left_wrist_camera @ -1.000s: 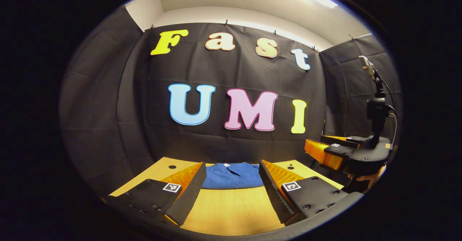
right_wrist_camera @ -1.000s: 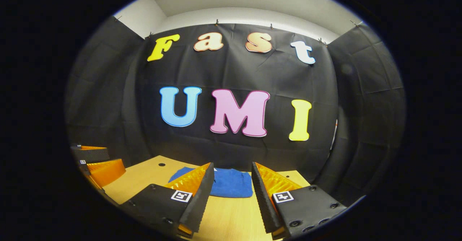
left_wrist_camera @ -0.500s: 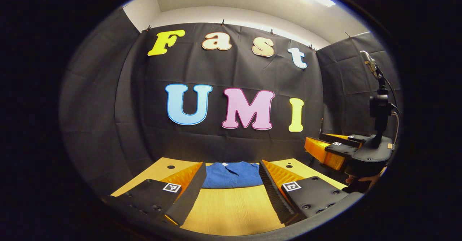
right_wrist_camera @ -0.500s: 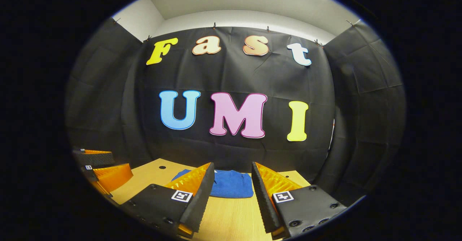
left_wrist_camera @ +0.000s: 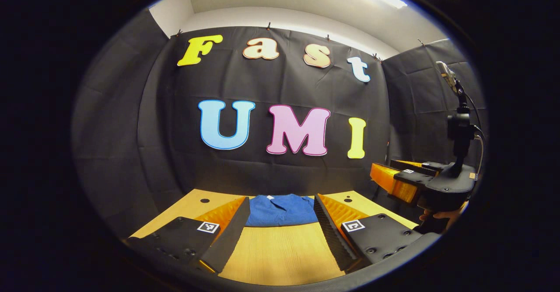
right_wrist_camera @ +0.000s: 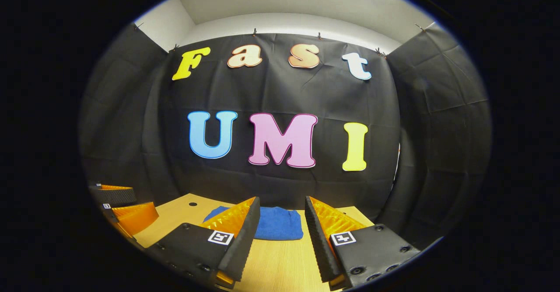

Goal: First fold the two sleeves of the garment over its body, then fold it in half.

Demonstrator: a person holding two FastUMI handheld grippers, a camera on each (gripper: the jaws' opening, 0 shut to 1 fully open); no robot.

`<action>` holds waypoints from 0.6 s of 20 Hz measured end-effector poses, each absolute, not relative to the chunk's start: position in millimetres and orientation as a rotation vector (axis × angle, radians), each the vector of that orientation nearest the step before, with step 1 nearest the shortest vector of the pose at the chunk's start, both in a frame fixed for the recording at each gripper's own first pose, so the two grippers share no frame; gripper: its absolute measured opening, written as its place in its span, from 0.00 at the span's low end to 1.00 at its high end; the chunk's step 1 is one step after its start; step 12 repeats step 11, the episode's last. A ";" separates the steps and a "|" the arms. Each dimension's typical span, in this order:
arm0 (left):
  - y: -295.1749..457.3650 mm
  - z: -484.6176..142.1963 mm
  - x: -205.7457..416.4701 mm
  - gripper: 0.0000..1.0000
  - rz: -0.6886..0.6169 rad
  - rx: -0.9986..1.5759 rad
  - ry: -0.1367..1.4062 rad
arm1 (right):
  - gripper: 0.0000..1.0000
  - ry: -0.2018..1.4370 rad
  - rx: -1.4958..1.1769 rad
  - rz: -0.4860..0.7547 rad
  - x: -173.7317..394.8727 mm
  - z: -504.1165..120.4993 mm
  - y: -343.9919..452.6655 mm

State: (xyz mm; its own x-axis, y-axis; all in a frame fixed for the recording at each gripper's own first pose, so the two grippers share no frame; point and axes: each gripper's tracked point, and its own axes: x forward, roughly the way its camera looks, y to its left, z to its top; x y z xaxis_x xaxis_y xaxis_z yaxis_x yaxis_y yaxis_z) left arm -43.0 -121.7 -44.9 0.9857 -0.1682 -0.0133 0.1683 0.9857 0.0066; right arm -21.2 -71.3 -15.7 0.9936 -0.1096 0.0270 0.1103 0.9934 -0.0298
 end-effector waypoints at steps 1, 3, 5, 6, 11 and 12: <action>-121.2 -45.5 -42.3 0.83 -0.168 0.009 0.014 | 0.63 -0.028 -0.032 -0.110 -20.9 -15.2 -70.7; -119.2 -44.2 -40.7 0.84 -0.163 0.008 0.010 | 0.63 -0.028 -0.033 -0.107 -21.1 -14.8 -70.5; -118.7 -43.1 -42.0 0.84 -0.159 0.001 0.004 | 0.63 -0.029 -0.024 -0.099 -21.0 -13.7 -68.3; -115.2 -42.2 -40.5 0.84 -0.151 -0.001 0.004 | 0.63 -0.032 -0.021 -0.094 -20.7 -13.1 -66.4; -103.5 -51.9 -33.7 0.84 -0.134 -0.014 0.005 | 0.63 -0.031 -0.085 -0.070 -20.4 -14.8 -62.9; -103.5 -51.9 -33.7 0.84 -0.134 -0.014 0.005 | 0.63 -0.031 -0.085 -0.070 -20.4 -14.8 -62.9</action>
